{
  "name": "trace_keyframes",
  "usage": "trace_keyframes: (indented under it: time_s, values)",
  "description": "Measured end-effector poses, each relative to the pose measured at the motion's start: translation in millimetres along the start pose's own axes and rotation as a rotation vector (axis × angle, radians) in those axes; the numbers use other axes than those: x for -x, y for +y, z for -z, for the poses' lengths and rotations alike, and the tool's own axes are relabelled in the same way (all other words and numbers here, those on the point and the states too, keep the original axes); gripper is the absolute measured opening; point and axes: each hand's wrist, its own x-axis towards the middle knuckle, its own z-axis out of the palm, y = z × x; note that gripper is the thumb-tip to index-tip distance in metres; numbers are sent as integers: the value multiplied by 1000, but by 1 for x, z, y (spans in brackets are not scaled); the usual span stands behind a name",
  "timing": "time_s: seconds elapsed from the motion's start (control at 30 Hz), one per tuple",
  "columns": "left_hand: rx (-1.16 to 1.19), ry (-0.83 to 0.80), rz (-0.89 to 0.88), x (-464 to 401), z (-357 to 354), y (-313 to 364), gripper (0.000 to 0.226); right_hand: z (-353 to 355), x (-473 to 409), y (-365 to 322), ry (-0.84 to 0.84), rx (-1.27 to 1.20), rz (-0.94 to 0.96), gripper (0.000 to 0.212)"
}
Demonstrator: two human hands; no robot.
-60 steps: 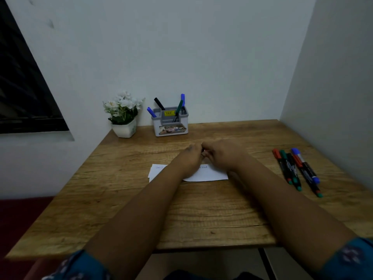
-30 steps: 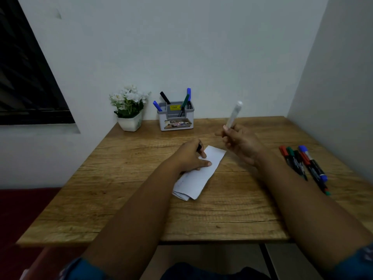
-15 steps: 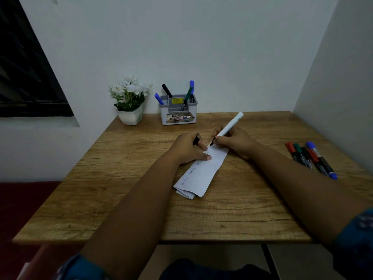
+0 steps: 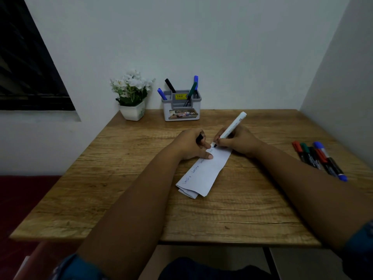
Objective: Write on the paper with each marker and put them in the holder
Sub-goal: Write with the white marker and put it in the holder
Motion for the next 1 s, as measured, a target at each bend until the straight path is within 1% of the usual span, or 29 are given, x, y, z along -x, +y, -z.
trace_keyframes:
  time_s: [0.1,0.23,0.4,0.77,1.0]
  values:
    - [4,-4,-13,3,0,2,44,0,-1,1,24,-30,-17,7]
    - [3,-10,-10,4,2,4,44,-1,-2,0,8,13,-26,7]
    - [2,-13,-18,5,2,5,44,1,-1,3,68,-73,-29,3]
    - [-24,-23,-34,6,2,6,45,-1,-1,2,46,5,-11,5]
    - [-37,-37,-48,6,2,5,43,-1,-1,4,71,-37,-14,6]
